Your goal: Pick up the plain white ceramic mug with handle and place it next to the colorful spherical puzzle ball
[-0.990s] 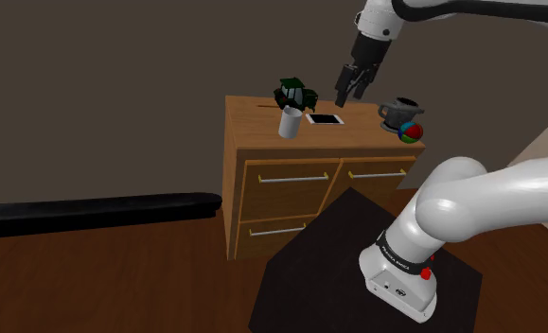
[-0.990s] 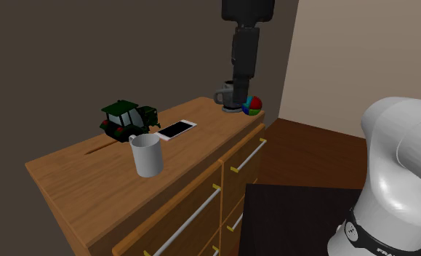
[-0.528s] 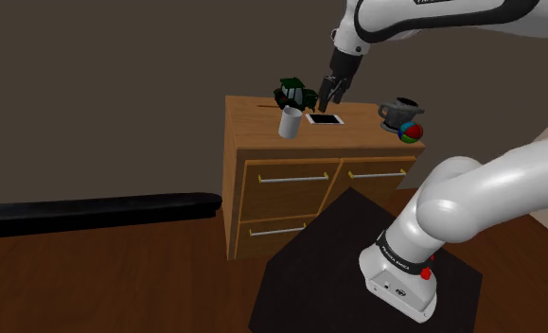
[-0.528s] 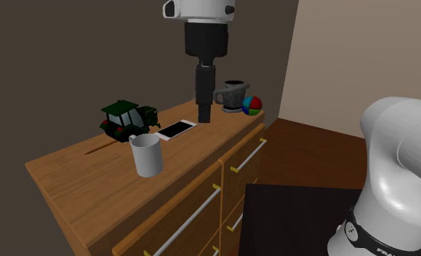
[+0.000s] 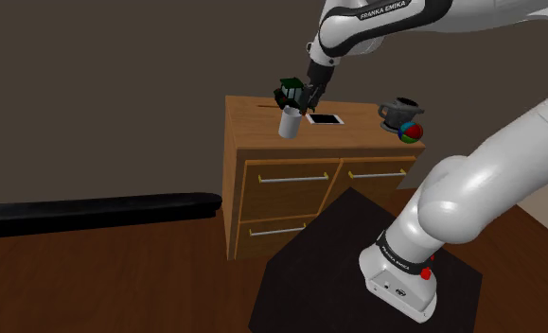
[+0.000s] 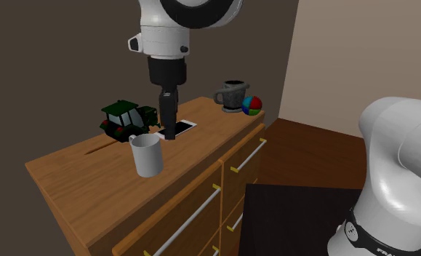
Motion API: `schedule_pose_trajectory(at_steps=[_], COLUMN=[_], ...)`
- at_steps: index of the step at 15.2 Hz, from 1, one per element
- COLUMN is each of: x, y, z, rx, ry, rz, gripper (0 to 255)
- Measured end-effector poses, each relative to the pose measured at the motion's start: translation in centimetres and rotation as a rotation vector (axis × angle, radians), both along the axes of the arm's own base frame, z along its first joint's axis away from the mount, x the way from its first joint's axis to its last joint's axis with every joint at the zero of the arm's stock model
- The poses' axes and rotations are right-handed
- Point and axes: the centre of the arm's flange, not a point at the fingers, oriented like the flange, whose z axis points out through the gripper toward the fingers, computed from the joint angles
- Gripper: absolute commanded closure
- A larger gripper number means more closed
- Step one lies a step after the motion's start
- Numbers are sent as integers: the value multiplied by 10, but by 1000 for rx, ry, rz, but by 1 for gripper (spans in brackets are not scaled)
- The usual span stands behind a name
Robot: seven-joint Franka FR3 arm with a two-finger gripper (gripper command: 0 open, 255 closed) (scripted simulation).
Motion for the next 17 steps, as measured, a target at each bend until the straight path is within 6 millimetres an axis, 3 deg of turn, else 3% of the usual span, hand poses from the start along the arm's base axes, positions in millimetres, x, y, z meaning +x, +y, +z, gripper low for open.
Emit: schedule_pose_trajectory(at_steps=[7, 14, 17], x=[76, 86, 86], y=[-20, -21, -21], z=[-51, -92, -98], rx=[3, 3, 3], ry=[-5, -5, -5], rz=[106, 122, 122], gripper=[0, 0, 0])
